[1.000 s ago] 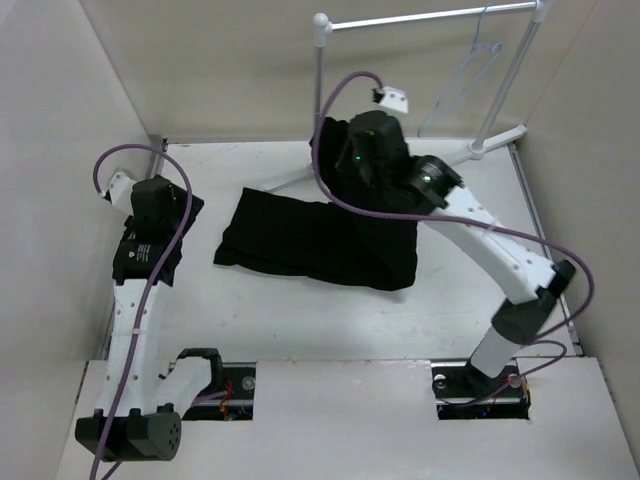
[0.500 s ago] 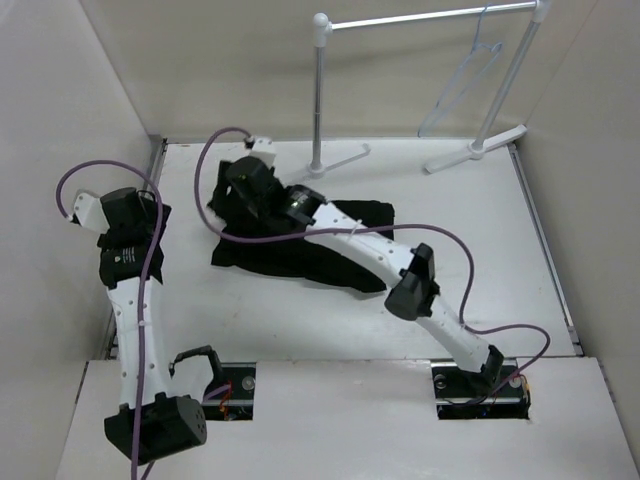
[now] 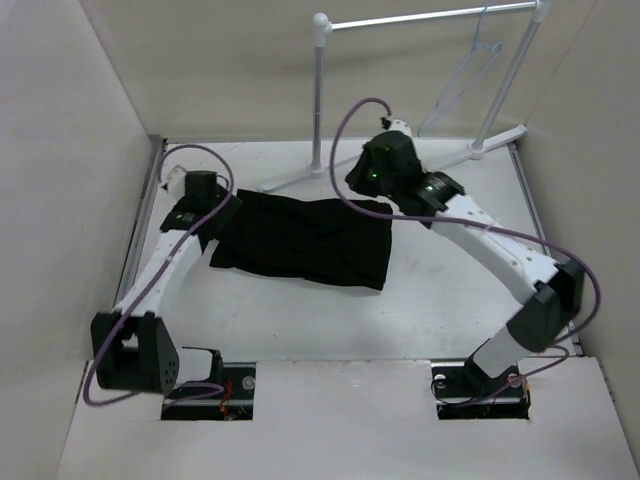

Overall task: Place the trousers on the hanger
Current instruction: Fold the trousers at the center of the board.

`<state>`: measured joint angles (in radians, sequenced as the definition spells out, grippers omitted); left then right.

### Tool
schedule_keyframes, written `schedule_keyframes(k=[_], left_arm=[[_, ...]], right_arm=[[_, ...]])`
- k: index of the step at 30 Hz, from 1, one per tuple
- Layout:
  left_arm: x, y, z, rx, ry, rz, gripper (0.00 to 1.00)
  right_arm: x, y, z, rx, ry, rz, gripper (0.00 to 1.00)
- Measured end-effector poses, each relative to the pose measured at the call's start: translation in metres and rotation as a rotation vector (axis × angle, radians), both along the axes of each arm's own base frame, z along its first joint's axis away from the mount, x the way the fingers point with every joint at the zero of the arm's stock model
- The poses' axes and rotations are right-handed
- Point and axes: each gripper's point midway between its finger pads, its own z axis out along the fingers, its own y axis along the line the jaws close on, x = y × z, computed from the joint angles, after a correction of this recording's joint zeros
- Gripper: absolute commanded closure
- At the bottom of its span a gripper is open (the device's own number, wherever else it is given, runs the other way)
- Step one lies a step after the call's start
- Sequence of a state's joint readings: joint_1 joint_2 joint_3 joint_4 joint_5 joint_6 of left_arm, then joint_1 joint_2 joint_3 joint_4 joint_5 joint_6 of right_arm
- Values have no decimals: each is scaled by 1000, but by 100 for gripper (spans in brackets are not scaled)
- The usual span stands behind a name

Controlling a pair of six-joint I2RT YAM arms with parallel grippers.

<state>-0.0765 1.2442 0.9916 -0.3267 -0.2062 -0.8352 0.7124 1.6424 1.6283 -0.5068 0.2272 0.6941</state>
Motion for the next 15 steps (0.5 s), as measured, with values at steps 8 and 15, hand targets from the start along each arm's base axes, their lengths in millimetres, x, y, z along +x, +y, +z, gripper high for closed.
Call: schedule_keyframes(k=[8, 15], left_arm=[[36, -71, -73, 66, 175, -235, 63], [48, -68, -78, 131, 191, -264, 78]], right_arm=[[-52, -31, -89, -46, 155, 119, 48], [-72, -4, -151, -111, 282, 278, 39]])
